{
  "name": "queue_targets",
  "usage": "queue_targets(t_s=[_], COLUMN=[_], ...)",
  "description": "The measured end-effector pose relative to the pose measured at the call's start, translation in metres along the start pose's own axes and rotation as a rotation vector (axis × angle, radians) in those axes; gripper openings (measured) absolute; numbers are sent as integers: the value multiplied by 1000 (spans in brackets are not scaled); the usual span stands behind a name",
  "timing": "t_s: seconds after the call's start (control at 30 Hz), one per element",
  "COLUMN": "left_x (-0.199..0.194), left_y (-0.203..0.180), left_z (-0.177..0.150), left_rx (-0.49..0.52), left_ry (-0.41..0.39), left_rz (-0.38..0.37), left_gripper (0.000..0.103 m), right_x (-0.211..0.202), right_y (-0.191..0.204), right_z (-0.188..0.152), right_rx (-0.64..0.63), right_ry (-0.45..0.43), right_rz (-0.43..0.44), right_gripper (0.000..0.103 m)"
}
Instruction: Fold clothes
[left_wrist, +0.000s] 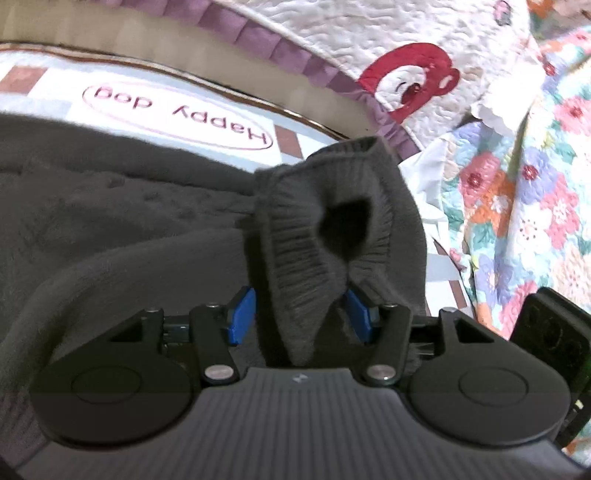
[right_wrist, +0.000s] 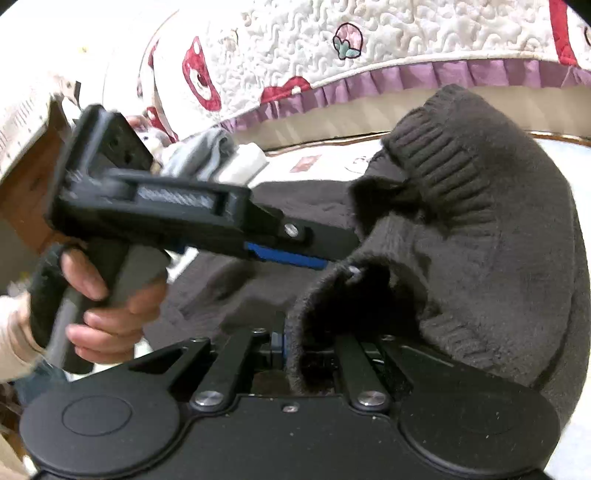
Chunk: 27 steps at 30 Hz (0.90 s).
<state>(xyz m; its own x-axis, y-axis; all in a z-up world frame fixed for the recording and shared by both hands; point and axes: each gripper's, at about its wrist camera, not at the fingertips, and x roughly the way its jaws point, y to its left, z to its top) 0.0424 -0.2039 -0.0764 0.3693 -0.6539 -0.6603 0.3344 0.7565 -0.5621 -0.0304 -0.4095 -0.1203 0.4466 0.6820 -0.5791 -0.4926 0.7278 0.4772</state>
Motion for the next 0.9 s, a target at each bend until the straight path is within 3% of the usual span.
queue_targets(t_s=[0.17,0.3,0.33,0.4,0.47,0.53,0.6,0.67,0.77,0.87,0.9], left_x=[-7,-14,-20,-34,-43,-47,-47,-45,-37,-18,-10], left_y=[15,28,29,30,24,13,1,-12,-26,-41,-46], left_z=[-4,-12,-14,-16,-17,-19,-24,-29,-38,-46,-48], left_rx=[-12,-26,-29,-45,-15,59,133,206,263,329,352], left_ry=[17,-18,-56,-102,-112,-109,-92,-73,-41,37,46], left_rz=[55,167,196,163,151,164,163,158,81,67,93], left_gripper=[57,55,55,56,57,57,58,60,65,66,66], right_x=[2,31,27,10,-22,-59,-85,-100,-112,-99,-93], right_y=[9,21,25,34,42,37,12,-23,-68,-92,-97], right_z=[2,-5,-4,0,6,13,17,14,3,-4,-6], right_rx=[83,27,20,25,-3,19,128,264,415,481,495], right_ry=[-4,119,133,139,85,0,-101,-163,-213,-188,-175], right_rz=[112,-117,-111,-39,11,62,88,-7,-160,-206,-217], right_gripper=[8,12,12,20,32,34,38,39,41,39,39])
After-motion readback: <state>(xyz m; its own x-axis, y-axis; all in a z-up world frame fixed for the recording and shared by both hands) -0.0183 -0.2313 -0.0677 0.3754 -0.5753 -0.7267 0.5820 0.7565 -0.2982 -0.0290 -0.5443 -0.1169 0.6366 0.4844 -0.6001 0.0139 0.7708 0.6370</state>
